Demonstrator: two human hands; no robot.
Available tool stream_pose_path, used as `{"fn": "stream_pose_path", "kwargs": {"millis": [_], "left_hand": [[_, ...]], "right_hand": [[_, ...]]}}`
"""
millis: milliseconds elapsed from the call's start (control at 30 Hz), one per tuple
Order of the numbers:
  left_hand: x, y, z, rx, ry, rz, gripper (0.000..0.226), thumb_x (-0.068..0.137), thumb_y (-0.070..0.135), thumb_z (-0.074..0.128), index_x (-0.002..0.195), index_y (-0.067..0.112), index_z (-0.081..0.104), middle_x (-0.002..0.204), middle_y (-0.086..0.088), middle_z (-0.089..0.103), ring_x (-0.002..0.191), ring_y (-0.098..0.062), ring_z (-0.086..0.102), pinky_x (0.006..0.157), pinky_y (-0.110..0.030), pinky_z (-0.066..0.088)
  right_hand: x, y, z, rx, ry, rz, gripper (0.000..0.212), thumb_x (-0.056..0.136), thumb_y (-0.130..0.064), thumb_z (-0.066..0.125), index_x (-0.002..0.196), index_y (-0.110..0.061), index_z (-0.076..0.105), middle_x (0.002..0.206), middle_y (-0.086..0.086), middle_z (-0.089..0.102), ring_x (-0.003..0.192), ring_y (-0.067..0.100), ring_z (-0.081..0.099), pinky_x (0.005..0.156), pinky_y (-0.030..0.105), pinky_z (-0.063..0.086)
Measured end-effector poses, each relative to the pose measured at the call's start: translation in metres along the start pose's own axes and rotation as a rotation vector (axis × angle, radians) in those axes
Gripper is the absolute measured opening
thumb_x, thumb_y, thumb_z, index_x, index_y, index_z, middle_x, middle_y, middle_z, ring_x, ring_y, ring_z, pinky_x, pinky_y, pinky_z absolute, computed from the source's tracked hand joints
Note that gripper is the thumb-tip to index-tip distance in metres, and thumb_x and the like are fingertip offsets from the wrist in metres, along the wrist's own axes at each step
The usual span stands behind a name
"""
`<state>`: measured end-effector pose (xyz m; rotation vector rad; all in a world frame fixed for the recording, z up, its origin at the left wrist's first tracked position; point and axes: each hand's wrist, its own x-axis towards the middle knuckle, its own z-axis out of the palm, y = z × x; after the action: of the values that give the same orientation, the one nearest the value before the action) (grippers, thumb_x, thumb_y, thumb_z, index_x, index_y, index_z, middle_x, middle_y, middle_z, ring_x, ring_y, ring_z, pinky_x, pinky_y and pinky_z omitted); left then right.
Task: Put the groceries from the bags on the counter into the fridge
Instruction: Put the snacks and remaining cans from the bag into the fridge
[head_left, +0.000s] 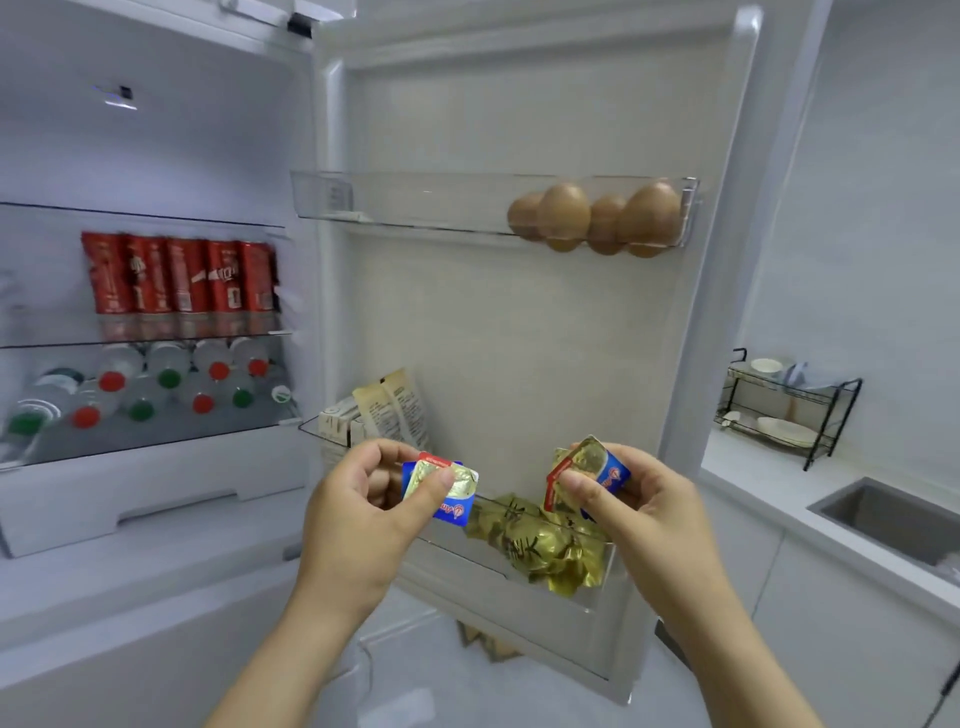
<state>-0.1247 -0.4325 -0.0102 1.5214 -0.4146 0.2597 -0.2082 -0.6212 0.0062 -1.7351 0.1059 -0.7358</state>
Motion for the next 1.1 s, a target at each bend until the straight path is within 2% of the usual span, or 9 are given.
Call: {"fn": "stream_pose_path", "kwargs": {"millis": [67,167,233,367,467,567,700,833,1100], "left_hand": [[0.015,-0.007,0.005,0.024,0.031,-0.007,0.021,0.075,0.021,0.08,0.084,0.015,0.062,0.07,-0.005,0.074,0.066,-0.022,0.069,0.071,-0.05,0.054],[0.033,-0.019,0.008,0.071,0.073,-0.014,0.025,0.069,0.034,0.077,0.081,0.019,0.063,0.07,-0.004,0.073,0.067,-0.025,0.068,0.071,-0.051,0.055],[0.044,-0.027,0.006,0.12,0.082,-0.01,0.02,0.073,0.031,0.077,0.081,0.02,0.062,0.071,-0.002,0.074,0.068,-0.023,0.069,0.07,-0.049,0.056],[0.068,-0.036,0.001,0.217,0.092,0.009,0.014,0.08,0.018,0.075,0.083,0.019,0.062,0.072,0.003,0.074,0.066,-0.008,0.069,0.062,-0.027,0.055],[0.087,-0.042,0.004,0.327,0.02,0.032,0.015,0.08,0.017,0.073,0.086,0.02,0.061,0.071,0.005,0.071,0.058,0.002,0.061,0.055,-0.02,0.048],[0.102,-0.052,0.014,0.505,-0.068,0.004,0.017,0.08,0.025,0.07,0.092,0.027,0.059,0.079,0.01,0.067,0.068,-0.003,0.059,0.062,-0.024,0.049],[0.11,-0.061,0.022,0.865,-0.185,0.026,0.023,0.079,0.034,0.065,0.1,0.03,0.056,0.091,0.011,0.061,0.083,-0.014,0.055,0.067,-0.029,0.044],[0.117,-0.058,0.023,0.923,-0.276,-0.039,0.03,0.075,0.03,0.067,0.103,0.034,0.058,0.09,0.014,0.057,0.083,-0.011,0.051,0.059,-0.025,0.037],[0.125,-0.063,0.025,1.026,-0.34,-0.073,0.042,0.073,0.015,0.064,0.111,0.034,0.064,0.111,0.009,0.065,0.103,-0.018,0.059,0.075,-0.026,0.045]], "right_hand": [[0.02,0.008,0.002,-0.048,-0.014,-0.001,0.006,0.082,-0.018,0.074,0.085,-0.023,0.072,0.076,0.009,0.071,0.067,0.018,0.067,0.067,0.032,0.056],[0.053,0.021,0.011,-0.139,-0.063,-0.022,0.005,0.083,-0.022,0.073,0.083,-0.025,0.069,0.074,0.006,0.07,0.062,0.007,0.062,0.055,0.015,0.048],[0.074,0.031,0.024,-0.241,-0.111,-0.04,0.003,0.084,-0.026,0.07,0.083,-0.024,0.068,0.073,0.002,0.069,0.063,0.008,0.061,0.056,0.016,0.044],[0.11,0.041,0.049,-0.317,-0.149,-0.058,0.005,0.086,-0.024,0.068,0.084,-0.02,0.065,0.068,-0.006,0.06,0.055,0.002,0.051,0.049,0.01,0.037],[0.128,0.045,0.06,-0.357,-0.182,-0.033,0.005,0.088,-0.022,0.066,0.09,-0.016,0.065,0.071,-0.006,0.059,0.061,0.008,0.052,0.051,0.014,0.037],[0.136,0.051,0.07,-0.418,-0.178,0.007,0.005,0.089,-0.019,0.064,0.086,-0.016,0.062,0.073,-0.005,0.057,0.064,0.011,0.051,0.054,0.021,0.034],[0.13,0.065,0.083,-0.416,-0.081,-0.013,0.005,0.09,-0.017,0.062,0.085,-0.018,0.06,0.076,-0.005,0.059,0.066,0.01,0.052,0.053,0.012,0.037],[0.122,0.069,0.086,-0.427,-0.061,-0.035,0.004,0.089,-0.012,0.061,0.092,-0.014,0.062,0.081,-0.004,0.062,0.065,0.002,0.052,0.055,0.006,0.04],[0.119,0.076,0.091,-0.541,-0.193,0.07,0.012,0.086,-0.01,0.06,0.097,-0.016,0.062,0.084,-0.006,0.06,0.078,0.013,0.059,0.074,0.03,0.052]]}}
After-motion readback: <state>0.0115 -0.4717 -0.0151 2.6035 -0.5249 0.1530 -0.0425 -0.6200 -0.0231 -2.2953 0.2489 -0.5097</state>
